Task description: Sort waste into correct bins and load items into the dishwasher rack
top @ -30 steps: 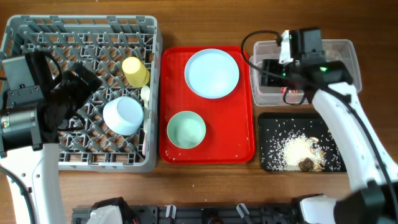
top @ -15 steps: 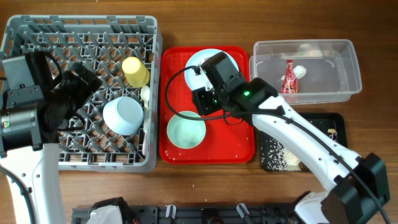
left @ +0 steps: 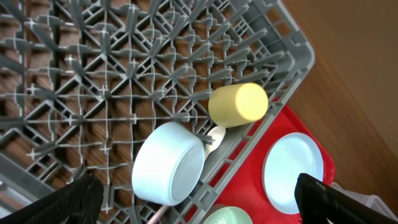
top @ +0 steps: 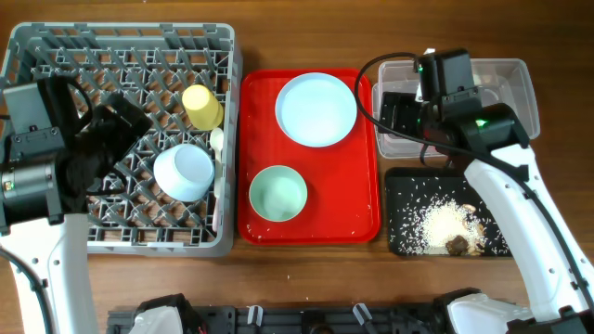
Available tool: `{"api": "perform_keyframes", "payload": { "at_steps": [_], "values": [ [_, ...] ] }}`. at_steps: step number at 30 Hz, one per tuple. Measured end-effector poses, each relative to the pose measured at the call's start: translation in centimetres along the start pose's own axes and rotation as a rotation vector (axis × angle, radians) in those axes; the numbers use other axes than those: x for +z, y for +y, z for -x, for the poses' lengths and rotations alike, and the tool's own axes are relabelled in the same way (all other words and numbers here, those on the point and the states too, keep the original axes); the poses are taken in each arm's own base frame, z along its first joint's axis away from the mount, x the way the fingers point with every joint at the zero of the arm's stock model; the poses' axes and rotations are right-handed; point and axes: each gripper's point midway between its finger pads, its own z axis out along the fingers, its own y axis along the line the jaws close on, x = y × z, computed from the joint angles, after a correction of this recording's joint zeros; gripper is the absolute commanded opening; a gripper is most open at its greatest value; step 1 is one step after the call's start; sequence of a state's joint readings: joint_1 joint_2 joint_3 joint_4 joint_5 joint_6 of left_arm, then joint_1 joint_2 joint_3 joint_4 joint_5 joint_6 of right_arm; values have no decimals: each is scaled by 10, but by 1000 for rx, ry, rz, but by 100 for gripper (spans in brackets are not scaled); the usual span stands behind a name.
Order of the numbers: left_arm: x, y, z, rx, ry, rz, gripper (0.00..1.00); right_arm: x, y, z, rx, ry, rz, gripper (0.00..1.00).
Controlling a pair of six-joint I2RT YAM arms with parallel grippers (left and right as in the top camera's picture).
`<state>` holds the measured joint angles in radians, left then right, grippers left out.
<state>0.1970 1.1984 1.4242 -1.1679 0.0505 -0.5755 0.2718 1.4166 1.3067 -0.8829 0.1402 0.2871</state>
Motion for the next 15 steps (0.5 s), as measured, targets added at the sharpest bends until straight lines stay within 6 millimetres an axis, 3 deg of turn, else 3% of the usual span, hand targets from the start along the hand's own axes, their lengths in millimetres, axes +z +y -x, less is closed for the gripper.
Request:
{"api": "perform_keyframes", "payload": {
  "at_steps": [2, 4, 5, 7, 9, 12, 15],
  "values": [
    [-1, -17, 20, 3, -81, -71, 100, 0, 0, 0, 0, 0, 0, 100],
    [-3, -29, 27, 6, -102, -127, 100, 0, 0, 0, 0, 0, 0, 100],
    [-3, -31, 25, 6, -94, -137, 79, 0, 0, 0, 0, 0, 0, 100],
    [-3, -33, 19, 6, -61, -154, 4, 0, 0, 0, 0, -1, 0, 100],
    [-3, -39, -5, 23, 39, -186, 4, 0, 0, 0, 0, 0, 0, 100],
    [-8, -59, -62, 177, 214, -223, 5, 0, 0, 0, 0, 0, 0, 100],
    [-14, -71, -112, 341, 321, -219, 18, 0, 0, 0, 0, 1, 0, 100]
  ]
}}
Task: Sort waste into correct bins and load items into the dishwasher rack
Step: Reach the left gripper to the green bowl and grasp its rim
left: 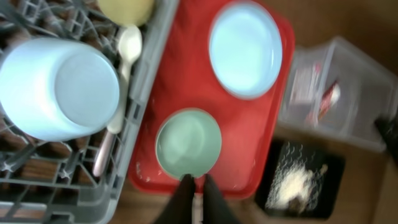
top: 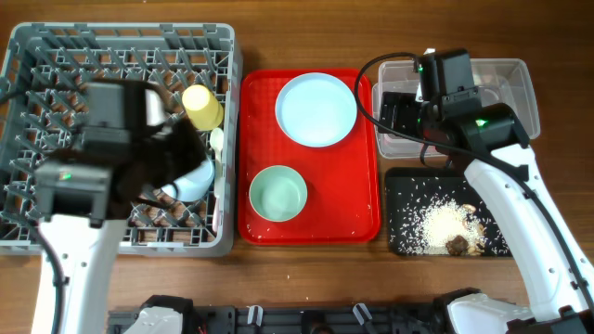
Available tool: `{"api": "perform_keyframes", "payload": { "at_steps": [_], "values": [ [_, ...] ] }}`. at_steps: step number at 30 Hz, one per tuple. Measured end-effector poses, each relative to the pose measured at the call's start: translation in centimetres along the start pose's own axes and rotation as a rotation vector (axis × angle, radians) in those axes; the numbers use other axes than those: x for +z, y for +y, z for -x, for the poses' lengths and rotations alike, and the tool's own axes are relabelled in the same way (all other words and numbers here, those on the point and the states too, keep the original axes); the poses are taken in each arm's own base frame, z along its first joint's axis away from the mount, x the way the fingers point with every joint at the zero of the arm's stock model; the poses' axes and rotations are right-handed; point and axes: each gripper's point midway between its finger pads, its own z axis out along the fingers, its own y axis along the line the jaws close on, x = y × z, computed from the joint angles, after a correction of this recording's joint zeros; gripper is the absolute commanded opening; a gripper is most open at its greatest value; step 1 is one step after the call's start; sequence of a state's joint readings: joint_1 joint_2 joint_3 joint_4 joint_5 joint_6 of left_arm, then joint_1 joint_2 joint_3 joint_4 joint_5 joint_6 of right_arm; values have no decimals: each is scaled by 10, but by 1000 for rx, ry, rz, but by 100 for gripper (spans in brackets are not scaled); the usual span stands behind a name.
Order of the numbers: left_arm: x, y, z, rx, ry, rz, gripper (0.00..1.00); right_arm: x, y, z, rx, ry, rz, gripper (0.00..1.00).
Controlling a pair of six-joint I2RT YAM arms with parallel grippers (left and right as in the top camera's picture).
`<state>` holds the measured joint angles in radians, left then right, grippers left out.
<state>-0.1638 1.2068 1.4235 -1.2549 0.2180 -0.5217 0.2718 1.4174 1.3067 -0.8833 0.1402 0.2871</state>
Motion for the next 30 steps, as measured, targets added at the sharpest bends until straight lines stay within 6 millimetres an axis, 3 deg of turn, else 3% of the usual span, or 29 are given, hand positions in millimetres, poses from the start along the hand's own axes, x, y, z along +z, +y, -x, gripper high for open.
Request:
{"api": "perform_keyframes", "payload": {
  "at_steps": [1, 3, 6, 8, 11, 15, 20, 26, 27, 28, 29, 30],
  "values": [
    [12, -18, -24, 94, 71, -5, 25, 0, 0, 0, 0, -1, 1, 100],
    [35, -31, -53, 198, 156, 17, 30, 0, 0, 0, 0, 0, 0, 100],
    [76, -36, -92, 292, 274, 76, 32, 0, 0, 0, 0, -1, 0, 100],
    [117, -41, -123, 370, 350, 107, 36, 0, 0, 0, 0, -1, 0, 100],
    [151, -48, -149, 439, 399, 134, 37, 0, 0, 0, 0, -1, 0, 100],
    [180, -54, -160, 506, 382, 167, 33, 0, 0, 0, 0, -1, 0, 100],
    [217, -43, -162, 549, 352, 262, 27, 0, 0, 0, 0, -1, 1, 100],
    [233, -36, -163, 556, 352, 300, 25, 0, 0, 0, 0, -1, 0, 100],
    [233, -36, -162, 557, 349, 302, 27, 0, 0, 0, 0, -1, 0, 100],
    [233, -35, -162, 557, 347, 305, 37, 0, 0, 0, 0, -1, 1, 100],
    [233, -35, -162, 557, 347, 305, 33, 0, 0, 0, 0, -1, 0, 100],
    [233, -35, -162, 555, 346, 306, 20, 0, 0, 0, 0, -1, 1, 100]
  ]
}}
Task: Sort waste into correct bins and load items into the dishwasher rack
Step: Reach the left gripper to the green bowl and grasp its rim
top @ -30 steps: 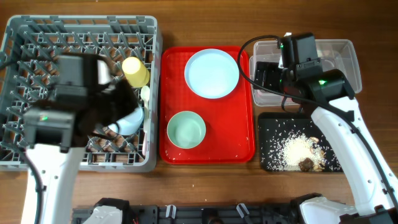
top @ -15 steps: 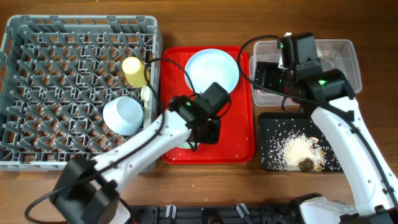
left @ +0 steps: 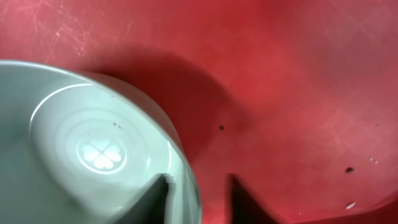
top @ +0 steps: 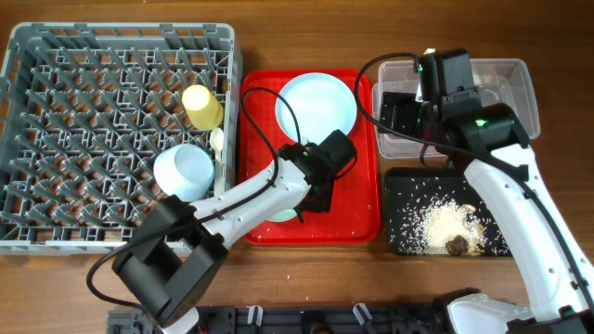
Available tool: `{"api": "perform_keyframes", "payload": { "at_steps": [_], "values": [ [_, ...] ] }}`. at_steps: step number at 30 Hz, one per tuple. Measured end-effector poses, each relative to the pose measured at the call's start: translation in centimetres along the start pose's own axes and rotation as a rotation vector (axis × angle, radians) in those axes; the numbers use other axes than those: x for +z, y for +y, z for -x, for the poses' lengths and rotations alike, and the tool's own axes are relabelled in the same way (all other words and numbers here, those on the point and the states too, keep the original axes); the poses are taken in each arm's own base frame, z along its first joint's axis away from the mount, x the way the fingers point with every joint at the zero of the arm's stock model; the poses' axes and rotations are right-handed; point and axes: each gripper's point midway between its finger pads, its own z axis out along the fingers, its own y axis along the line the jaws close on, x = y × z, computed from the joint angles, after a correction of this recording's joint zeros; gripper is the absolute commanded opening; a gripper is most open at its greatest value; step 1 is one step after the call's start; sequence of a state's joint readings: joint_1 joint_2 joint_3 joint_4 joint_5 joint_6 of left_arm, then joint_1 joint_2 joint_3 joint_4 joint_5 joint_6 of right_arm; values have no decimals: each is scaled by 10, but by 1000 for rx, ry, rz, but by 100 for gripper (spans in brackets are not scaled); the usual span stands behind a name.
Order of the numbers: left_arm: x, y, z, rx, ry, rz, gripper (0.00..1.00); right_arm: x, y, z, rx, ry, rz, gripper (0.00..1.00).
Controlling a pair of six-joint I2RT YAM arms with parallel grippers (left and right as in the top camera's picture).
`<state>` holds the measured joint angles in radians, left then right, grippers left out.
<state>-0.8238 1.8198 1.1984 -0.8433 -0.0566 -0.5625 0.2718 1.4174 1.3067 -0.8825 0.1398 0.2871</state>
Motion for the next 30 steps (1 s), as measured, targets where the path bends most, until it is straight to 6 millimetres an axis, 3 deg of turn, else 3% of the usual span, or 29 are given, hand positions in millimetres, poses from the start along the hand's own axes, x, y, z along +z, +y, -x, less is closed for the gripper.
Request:
{"api": "perform_keyframes", "payload": {
  "at_steps": [1, 2, 10, 13, 15, 17, 18, 20, 21, 24, 27, 30],
  "values": [
    [0, 0, 0, -2, -1, 3, 8, 0, 0, 0, 0, 0, 0, 100],
    [0, 1, 1, -10, -4, 5, 4, 0, 0, 0, 0, 0, 0, 100],
    [-2, 3, 2, -20, -14, 15, 4, 0, 0, 0, 0, 0, 0, 100],
    [-18, 2, 6, -23, -51, -11, 4, 0, 0, 0, 0, 0, 0, 100],
    [-30, 0, 9, -25, -81, -34, 12, 0, 0, 0, 0, 0, 0, 100],
    [-33, -1, 10, -26, -92, -42, 53, 0, 0, 0, 0, 0, 0, 100],
    [-33, -1, 11, -28, -92, -42, 61, 0, 0, 0, 0, 0, 0, 100],
    [-33, -1, 11, -24, -93, -42, 65, 0, 0, 0, 0, 0, 0, 100],
    [-33, 0, 11, -16, -95, -39, 61, 0, 0, 0, 0, 0, 0, 100],
    [-42, 41, 16, -17, -87, 94, 41, 0, 0, 0, 0, 0, 0, 100],
    [-56, 89, 40, -170, -104, 108, 40, 0, 0, 0, 0, 0, 0, 100],
    [-52, 109, 44, -250, -79, 82, 37, 0, 0, 0, 0, 0, 0, 100]
  ]
}}
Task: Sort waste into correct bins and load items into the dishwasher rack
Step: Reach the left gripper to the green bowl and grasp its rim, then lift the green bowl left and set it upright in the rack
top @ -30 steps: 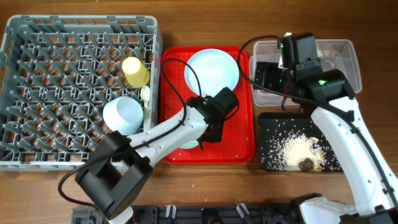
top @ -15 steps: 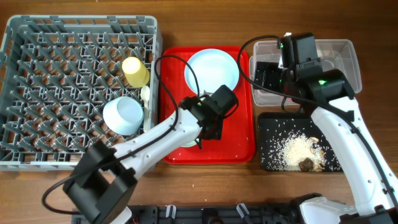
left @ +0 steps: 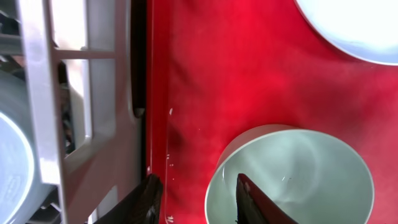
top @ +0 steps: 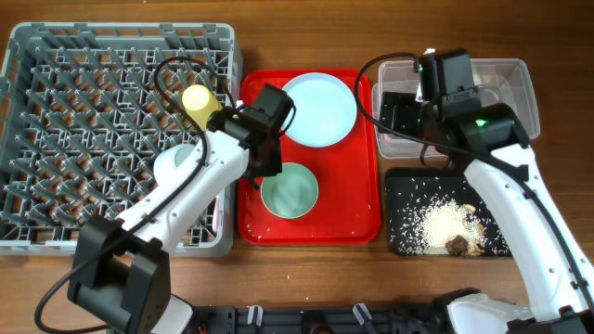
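A pale green bowl sits upright on the red tray, in front of a light-blue plate. My left gripper is open at the bowl's left rim. In the left wrist view the gripper has one finger inside the bowl and the other outside on the tray. The plate's edge shows at the top right. My right gripper hangs over the clear bin; its jaws are too dark to read.
The grey dishwasher rack at the left holds an upturned light-blue bowl, a yellow cup and a spoon at its right wall. A black tray with rice and scraps lies at the front right.
My left gripper was at the green bowl's right rim and is now at its left rim. The bowl sits slightly further right on the tray. The right arm has not moved.
My left gripper was first open over the rack. Then it was above the rack's right side, with the red tray in view. Later it was low at the green bowl's right rim. Now it straddles the left rim. The right arm stayed over the clear bin throughout.
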Available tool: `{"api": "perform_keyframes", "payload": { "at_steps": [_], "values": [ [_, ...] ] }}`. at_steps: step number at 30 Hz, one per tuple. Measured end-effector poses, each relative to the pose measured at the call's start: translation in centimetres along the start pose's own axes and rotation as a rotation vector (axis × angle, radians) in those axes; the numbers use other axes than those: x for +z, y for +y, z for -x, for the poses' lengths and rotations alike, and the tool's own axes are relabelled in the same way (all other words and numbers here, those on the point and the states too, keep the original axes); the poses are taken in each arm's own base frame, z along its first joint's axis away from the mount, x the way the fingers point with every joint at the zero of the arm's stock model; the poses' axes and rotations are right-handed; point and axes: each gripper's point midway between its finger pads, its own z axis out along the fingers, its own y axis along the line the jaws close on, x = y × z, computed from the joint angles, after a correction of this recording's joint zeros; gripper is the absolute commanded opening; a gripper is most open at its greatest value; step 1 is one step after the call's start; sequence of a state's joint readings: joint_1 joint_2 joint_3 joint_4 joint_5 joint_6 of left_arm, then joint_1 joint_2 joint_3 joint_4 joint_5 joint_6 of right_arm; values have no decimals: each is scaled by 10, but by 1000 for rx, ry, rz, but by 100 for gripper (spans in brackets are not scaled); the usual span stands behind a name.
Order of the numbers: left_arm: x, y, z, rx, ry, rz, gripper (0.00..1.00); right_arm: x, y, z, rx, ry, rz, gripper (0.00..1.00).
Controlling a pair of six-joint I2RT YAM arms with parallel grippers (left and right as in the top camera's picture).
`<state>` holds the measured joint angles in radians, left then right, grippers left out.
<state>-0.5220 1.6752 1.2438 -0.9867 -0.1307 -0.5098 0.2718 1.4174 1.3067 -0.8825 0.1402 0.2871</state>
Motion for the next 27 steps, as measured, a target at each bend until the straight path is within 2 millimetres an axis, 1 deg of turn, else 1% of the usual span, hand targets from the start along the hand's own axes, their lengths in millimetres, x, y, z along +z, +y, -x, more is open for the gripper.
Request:
{"api": "perform_keyframes", "payload": {
  "at_steps": [2, 4, 8, 10, 13, 15, 17, 18, 19, 20, 21, 22, 24, 25, 26, 27],
  "values": [
    [8, -2, -2, -2, -3, -17, 35, 0, 0, 0, 0, 0, 0, 100],
    [22, -3, -13, 0, 22, -35, 35, 0, 0, 0, 0, 0, 0, 100],
    [43, -5, -29, 0, 48, -66, 25, 0, 0, 0, 0, 0, 0, 100],
    [50, -7, -35, 0, 58, -90, 4, 0, 0, 0, 0, 0, 0, 100],
    [53, -10, -40, 7, 77, -112, 4, 0, 0, 0, 0, 0, 0, 100],
    [52, -12, -39, 25, 74, -124, 4, 0, 0, 0, 0, 0, 0, 100],
    [42, -15, -30, 68, 45, -130, 4, 0, 0, 0, 0, 0, 0, 100],
    [26, -17, -10, 93, -36, -125, 4, 0, 0, 0, 0, 0, 0, 100],
    [5, -17, 13, 95, -134, -119, 4, 0, 0, 0, 0, 0, 0, 100],
    [-40, -12, 56, 70, -343, -88, 4, 0, 0, 0, 0, 0, 0, 100],
    [-85, -3, 93, 38, -552, -48, 4, 0, 0, 0, 0, 0, 0, 100],
    [-118, 5, 115, 22, -697, -13, 4, 0, 0, 0, 0, 0, 0, 99],
    [-193, 30, 155, 31, -991, 131, 4, 0, 0, 0, 0, 0, 0, 100],
    [-207, 39, 163, 51, -1038, 190, 4, 0, 0, 0, 0, 0, 0, 100],
    [-218, 57, 176, 83, -1082, 300, 4, 0, 0, 0, 0, 0, 0, 100],
    [-217, 74, 186, 100, -1081, 385, 4, 0, 0, 0, 0, 0, 0, 100]
  ]
}}
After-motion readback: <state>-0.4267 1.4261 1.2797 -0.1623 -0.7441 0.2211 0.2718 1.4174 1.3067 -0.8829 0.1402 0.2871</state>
